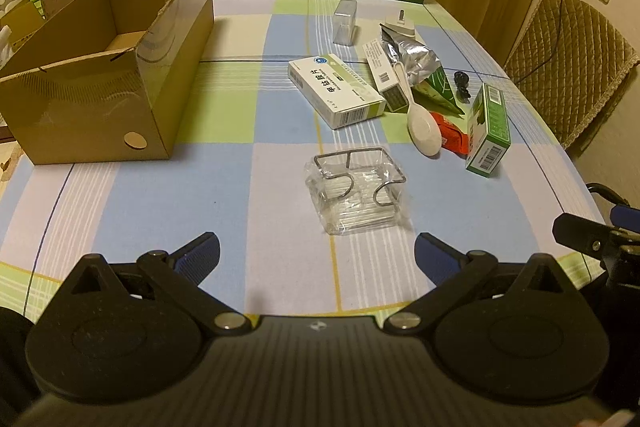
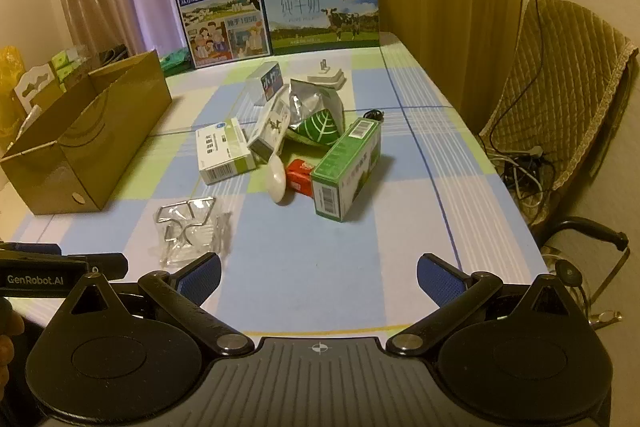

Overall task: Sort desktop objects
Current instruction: 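Move left gripper to the plastic-wrapped soap dish while right gripper approaches the green box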

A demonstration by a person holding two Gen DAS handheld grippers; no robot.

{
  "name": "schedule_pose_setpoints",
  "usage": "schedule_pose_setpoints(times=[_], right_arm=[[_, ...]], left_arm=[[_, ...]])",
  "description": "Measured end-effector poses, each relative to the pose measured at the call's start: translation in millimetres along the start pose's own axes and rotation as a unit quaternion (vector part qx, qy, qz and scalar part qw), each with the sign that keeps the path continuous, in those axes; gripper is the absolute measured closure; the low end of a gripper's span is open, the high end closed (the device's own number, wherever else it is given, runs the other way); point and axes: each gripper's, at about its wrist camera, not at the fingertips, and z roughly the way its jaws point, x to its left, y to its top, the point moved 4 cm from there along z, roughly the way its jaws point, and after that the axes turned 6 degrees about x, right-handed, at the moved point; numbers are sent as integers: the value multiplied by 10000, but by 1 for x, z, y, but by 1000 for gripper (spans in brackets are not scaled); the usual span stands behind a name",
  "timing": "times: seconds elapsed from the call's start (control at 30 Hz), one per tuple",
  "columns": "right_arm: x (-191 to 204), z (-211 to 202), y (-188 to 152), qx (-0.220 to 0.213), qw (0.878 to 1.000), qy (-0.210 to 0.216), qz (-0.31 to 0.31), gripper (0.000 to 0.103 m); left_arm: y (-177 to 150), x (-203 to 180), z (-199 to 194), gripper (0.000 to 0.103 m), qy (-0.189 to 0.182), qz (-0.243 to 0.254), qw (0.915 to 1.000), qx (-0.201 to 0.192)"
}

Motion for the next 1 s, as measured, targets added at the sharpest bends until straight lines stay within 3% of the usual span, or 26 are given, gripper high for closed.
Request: schedule_pose_setpoints(times=[1.0], right_arm=[[-1, 10, -3, 207, 9998, -63, -15, 2]], left_arm=[[-3, 1, 3, 1, -15, 7, 10000, 72]])
